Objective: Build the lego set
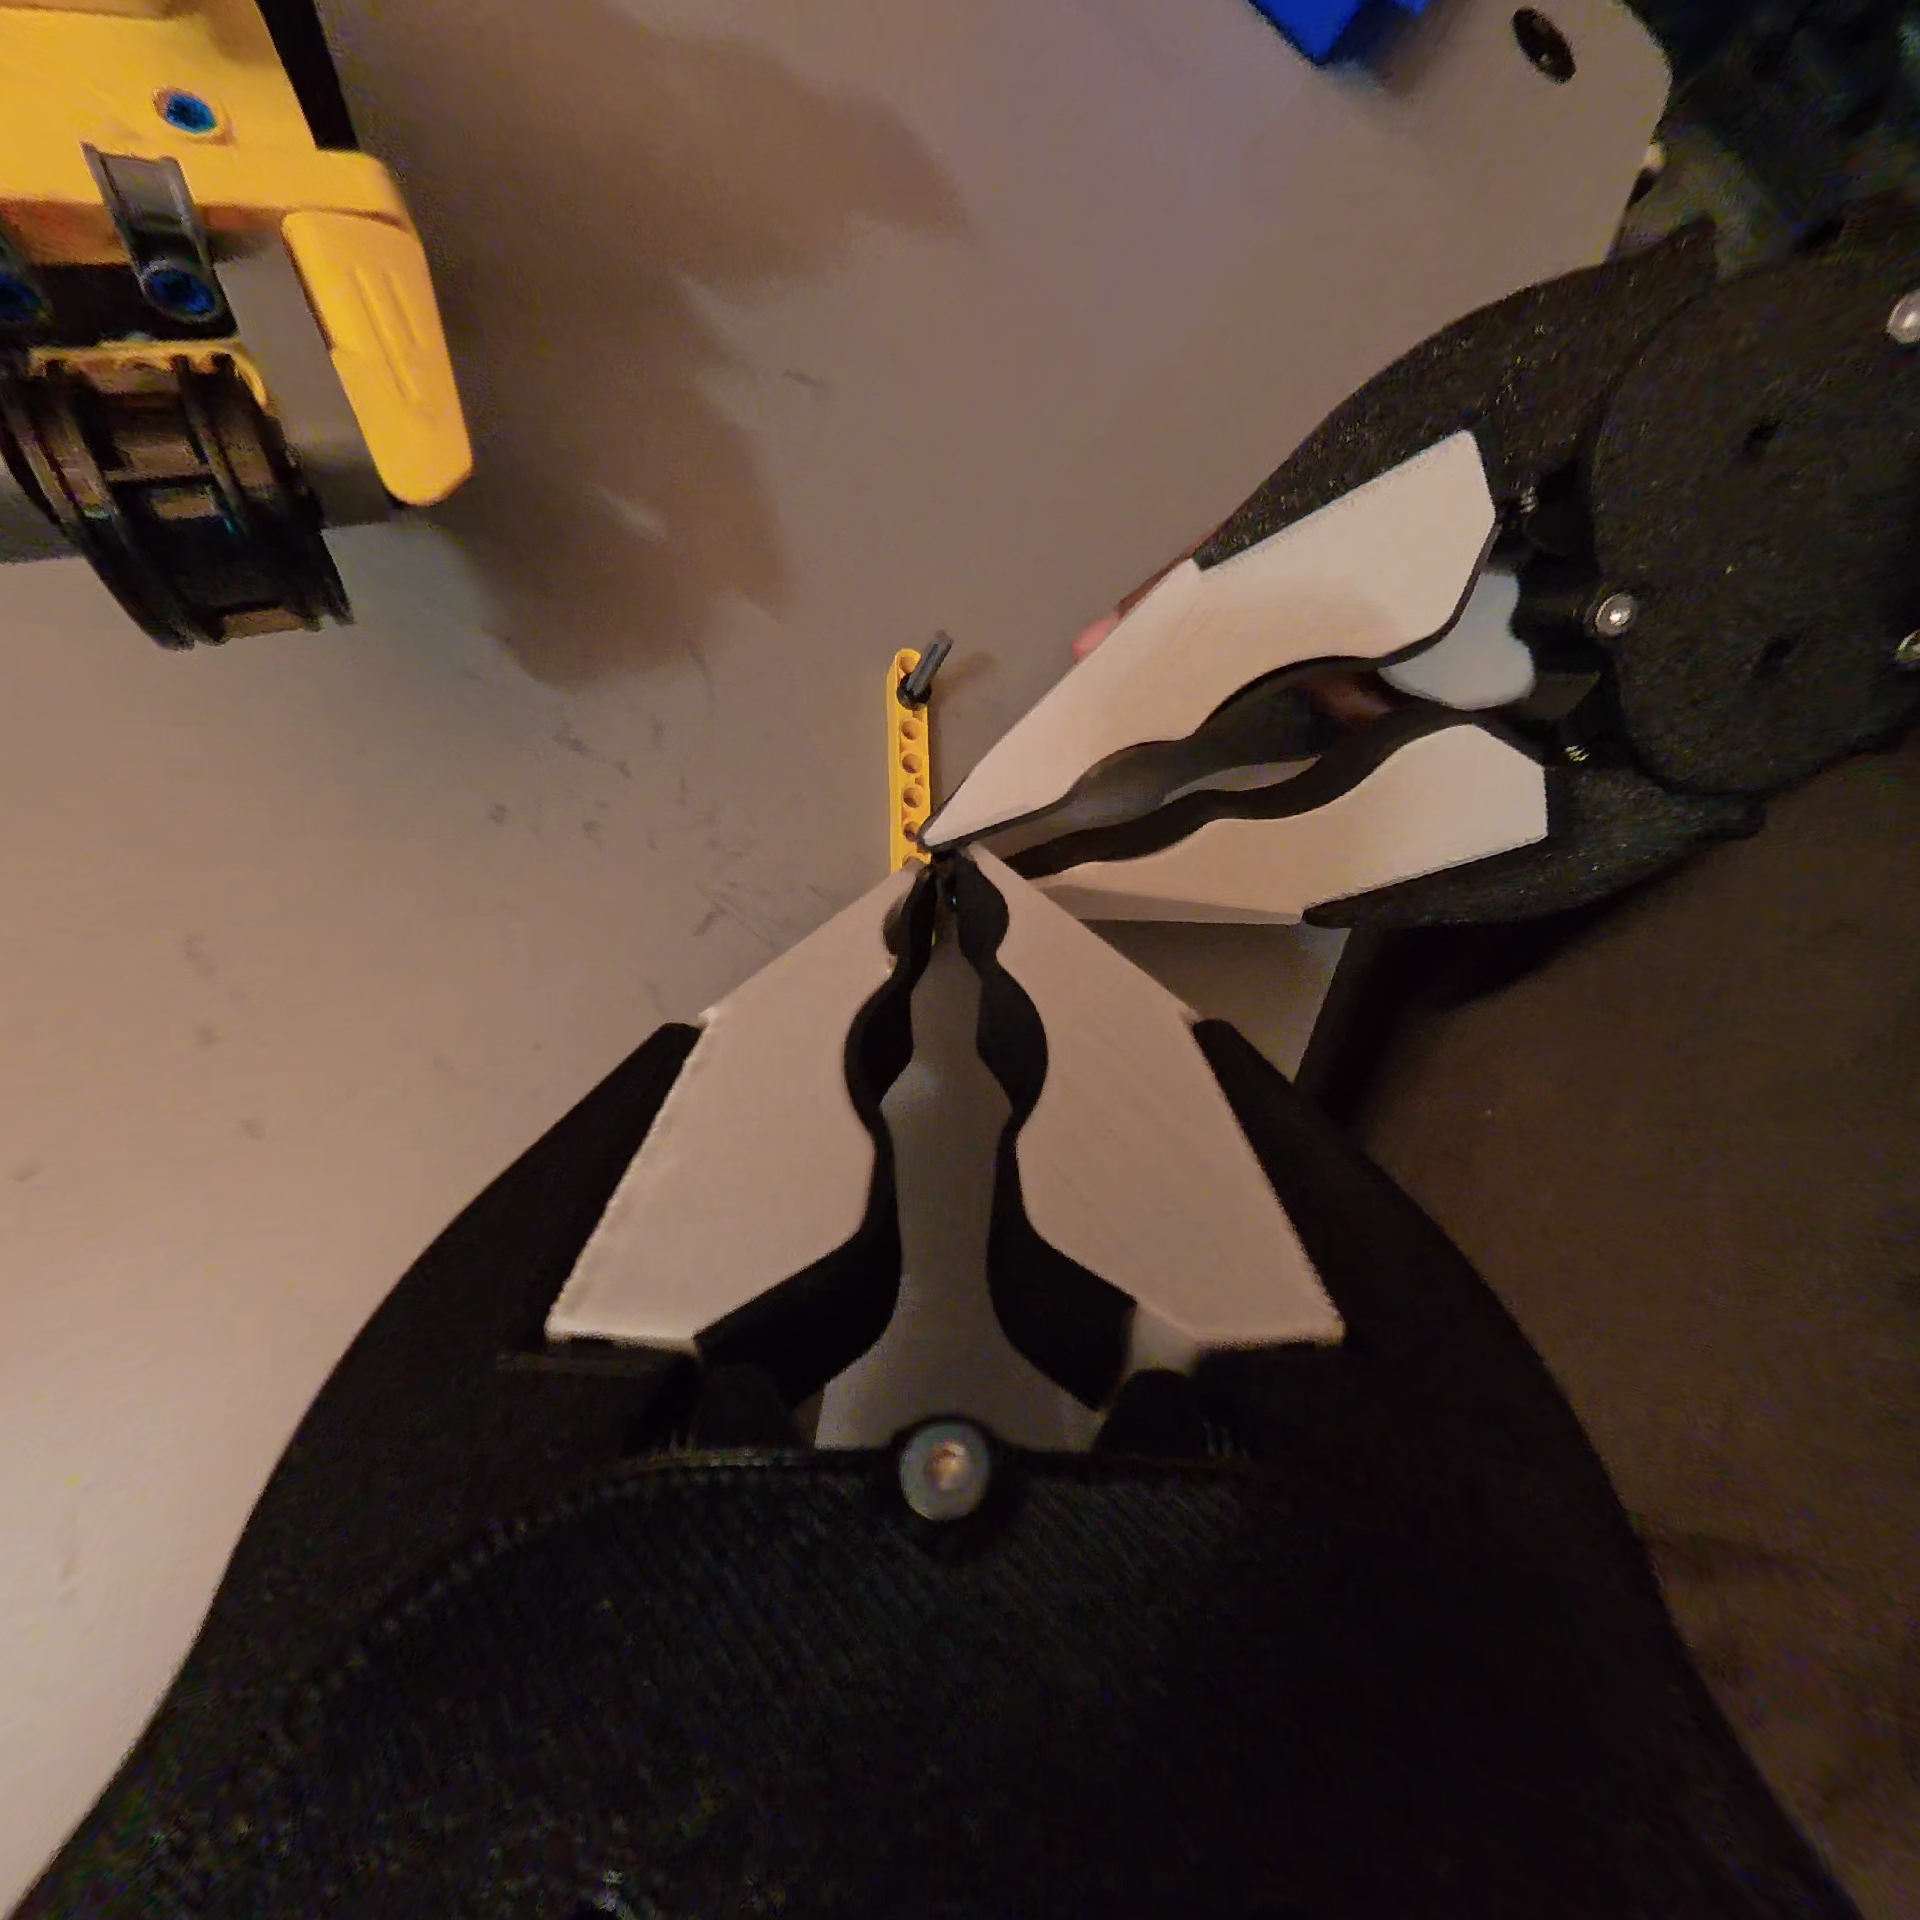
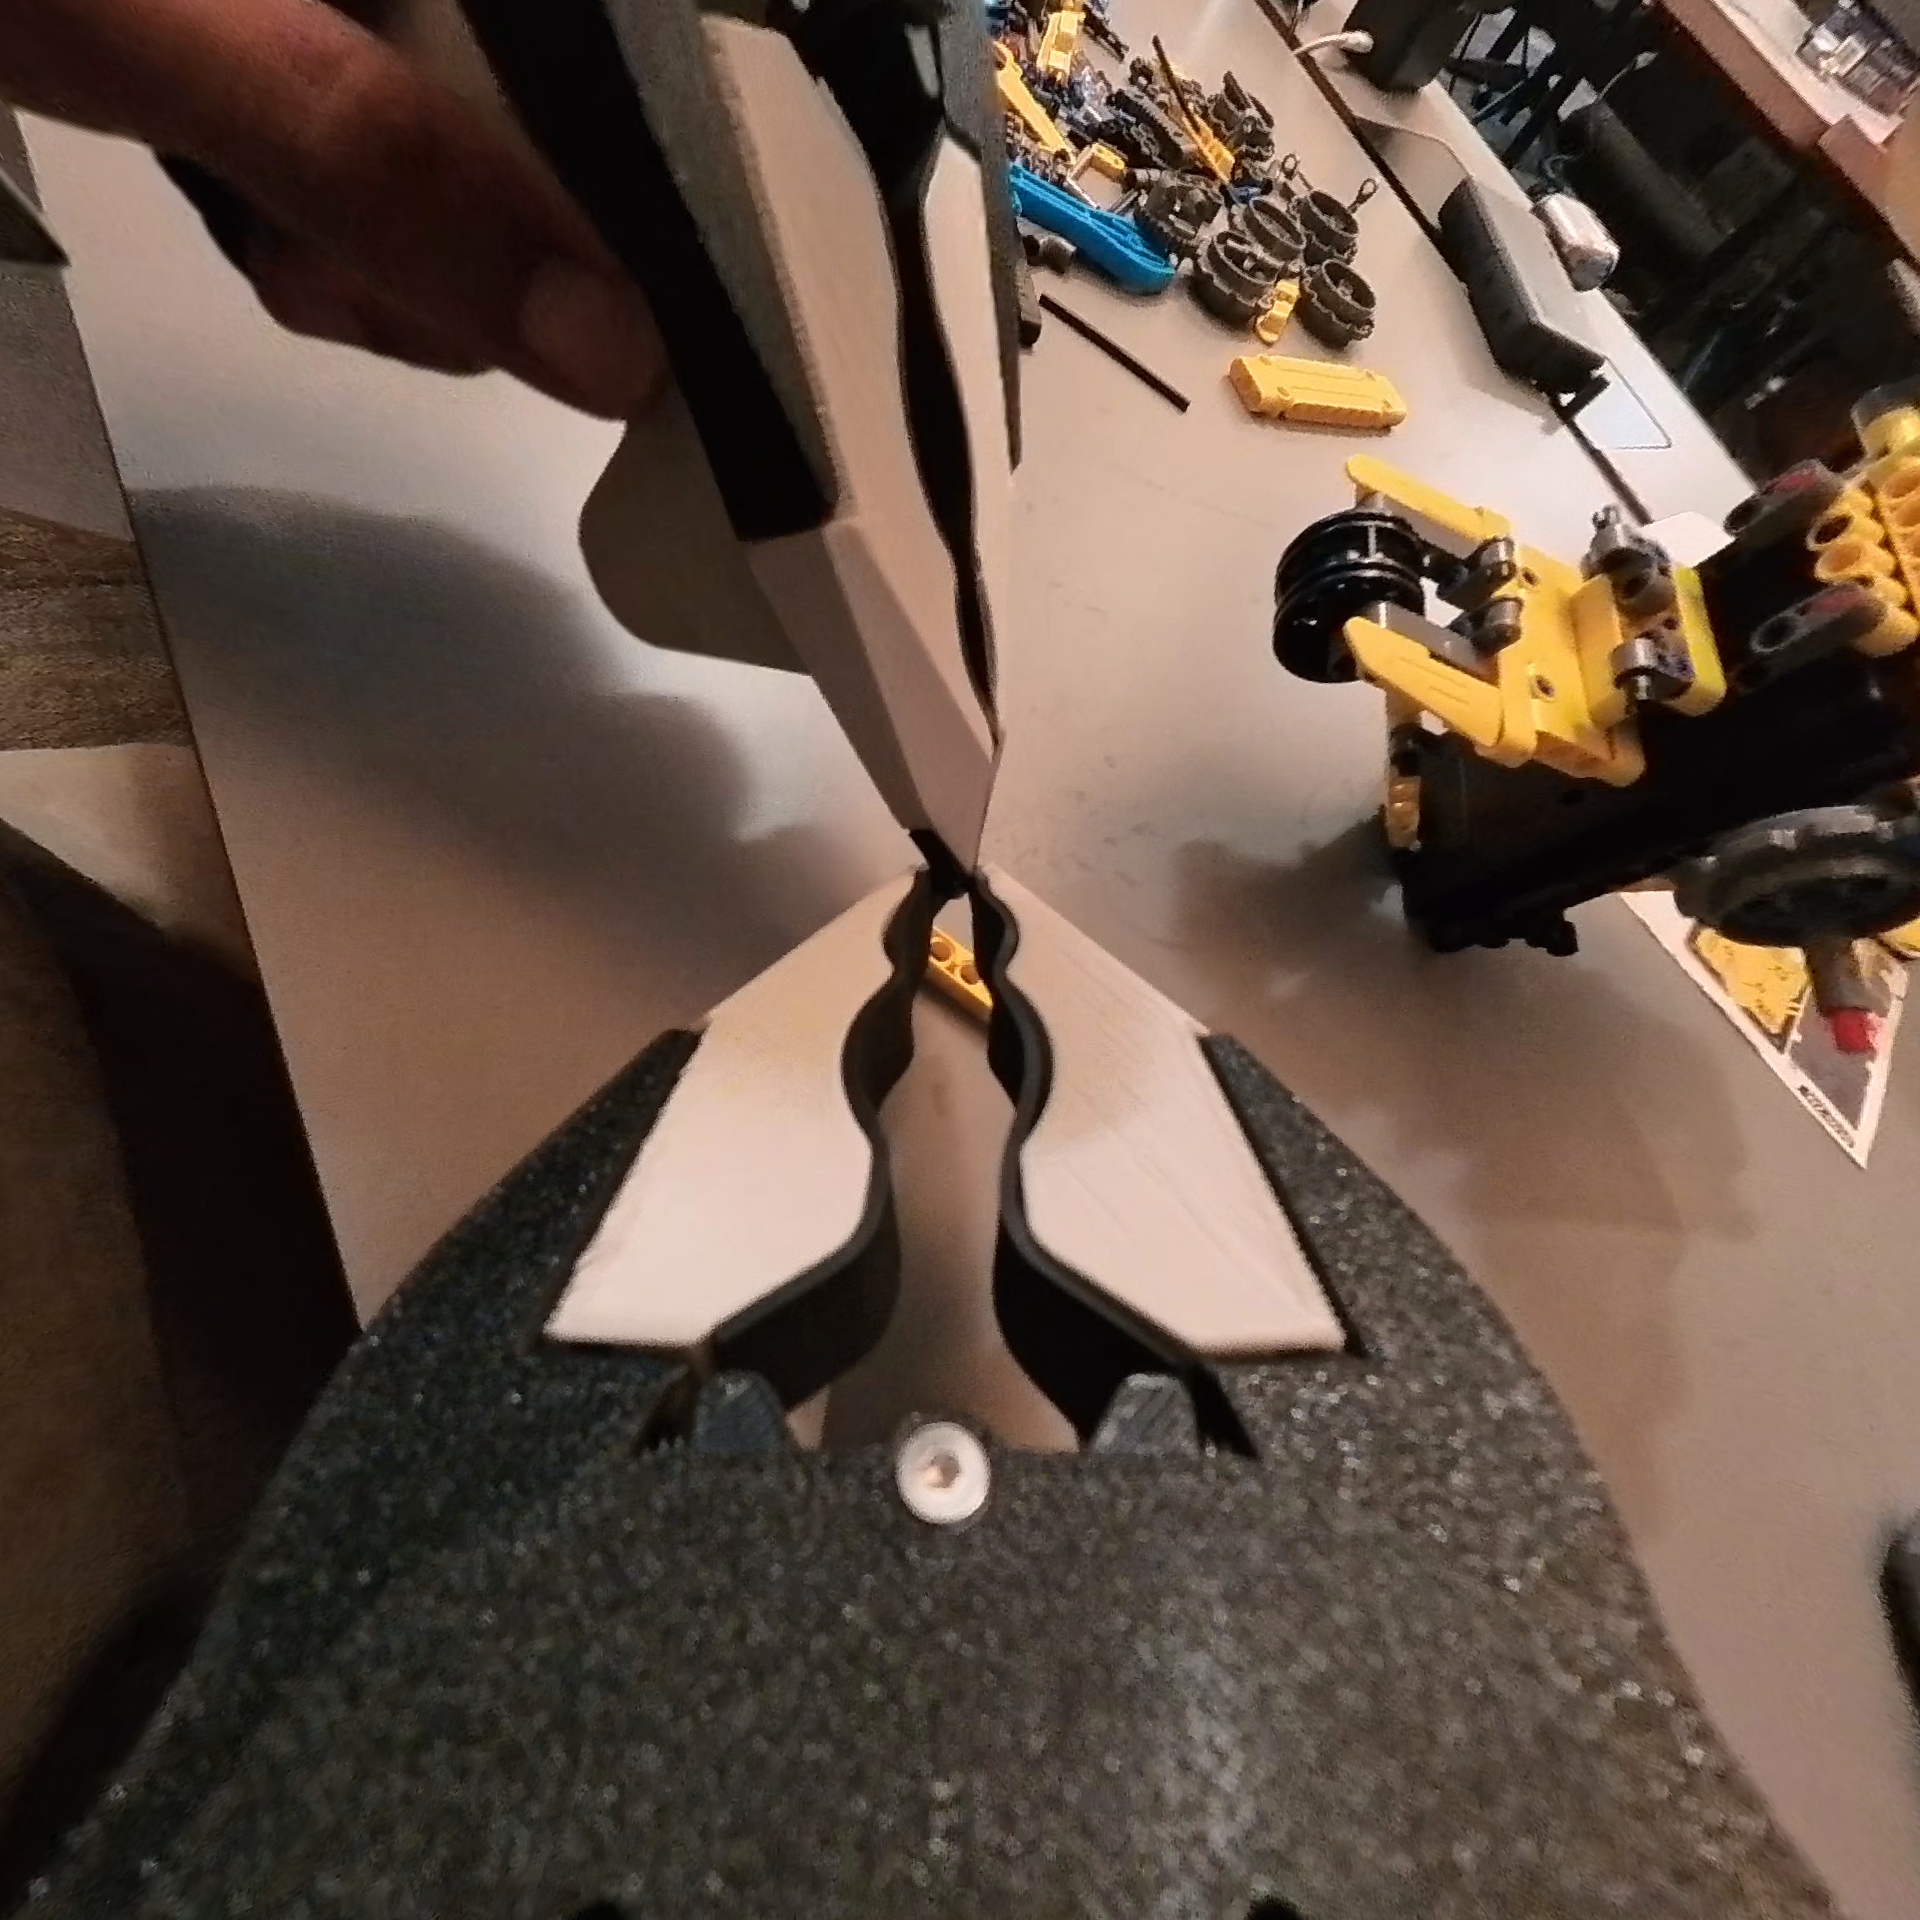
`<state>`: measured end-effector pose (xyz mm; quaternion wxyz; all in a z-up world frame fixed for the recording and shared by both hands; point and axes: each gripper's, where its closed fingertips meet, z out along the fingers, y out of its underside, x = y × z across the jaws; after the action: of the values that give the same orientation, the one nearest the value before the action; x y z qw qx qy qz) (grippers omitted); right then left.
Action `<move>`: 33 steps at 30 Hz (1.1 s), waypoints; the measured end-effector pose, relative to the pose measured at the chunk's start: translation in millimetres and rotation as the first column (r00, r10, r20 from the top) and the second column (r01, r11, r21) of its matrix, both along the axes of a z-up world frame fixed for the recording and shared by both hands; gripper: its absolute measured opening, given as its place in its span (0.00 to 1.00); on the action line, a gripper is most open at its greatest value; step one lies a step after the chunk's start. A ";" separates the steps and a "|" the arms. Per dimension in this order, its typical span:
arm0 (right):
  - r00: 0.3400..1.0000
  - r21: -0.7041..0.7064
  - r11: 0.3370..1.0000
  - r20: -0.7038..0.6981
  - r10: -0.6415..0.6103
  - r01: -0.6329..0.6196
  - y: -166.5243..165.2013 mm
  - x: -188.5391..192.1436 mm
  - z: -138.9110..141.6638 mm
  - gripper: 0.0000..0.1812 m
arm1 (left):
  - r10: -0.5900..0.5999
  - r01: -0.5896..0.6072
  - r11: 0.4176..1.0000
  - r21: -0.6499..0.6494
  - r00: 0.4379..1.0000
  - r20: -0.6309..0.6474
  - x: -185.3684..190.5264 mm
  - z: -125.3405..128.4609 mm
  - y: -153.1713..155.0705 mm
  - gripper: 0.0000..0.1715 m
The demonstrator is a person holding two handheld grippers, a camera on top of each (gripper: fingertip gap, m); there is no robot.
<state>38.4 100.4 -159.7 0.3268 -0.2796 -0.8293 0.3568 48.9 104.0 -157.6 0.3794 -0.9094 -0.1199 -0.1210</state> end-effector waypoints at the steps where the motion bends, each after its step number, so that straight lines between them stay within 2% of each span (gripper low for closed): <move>1: 1.000 -0.009 1.000 0.013 -0.002 0.002 0.0 0.4 0.0 0.04 | -0.001 0.001 1.000 -0.010 1.000 -0.026 0.2 -0.2 -0.2 0.02; 5: 0.999 -0.029 1.000 0.049 -0.006 0.007 -1.0 0.7 0.1 0.04 | 0.007 -0.015 0.998 -0.054 0.990 -0.142 -0.6 -1.0 -1.7 0.01; 11: 0.988 -0.130 0.991 0.151 0.012 0.008 -2.2 3.1 -6.0 0.04 | 0.008 -0.011 1.000 -0.024 0.995 -0.103 3.5 -2.2 -0.8 0.00; 16: 0.992 -0.104 0.994 0.128 -0.012 0.026 0.4 1.5 -5.9 0.04 | 0.020 -0.021 1.000 -0.007 0.982 -0.186 0.6 -1.4 2.0 0.00; 22: 0.991 -0.193 0.981 0.135 -0.002 0.028 4.8 2.1 2.7 0.09 | 0.062 -0.055 0.997 0.054 0.990 -0.131 -7.1 3.5 0.6 0.00; 27: 0.991 -0.220 0.975 0.136 0.016 0.015 4.2 3.7 5.5 0.09 | 0.070 -0.056 0.988 0.145 0.993 -0.094 -7.3 19.7 -0.3 0.00; 33: 0.992 -0.213 0.977 0.123 0.026 0.000 2.9 3.9 6.2 0.07 | 0.040 -0.031 0.995 0.096 0.995 -0.091 -1.0 4.8 -2.7 0.03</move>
<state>42.3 103.2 -153.5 0.2401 -0.3293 -0.8071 0.4272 47.9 101.3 -152.8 0.4291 -0.8929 -0.1126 -0.0775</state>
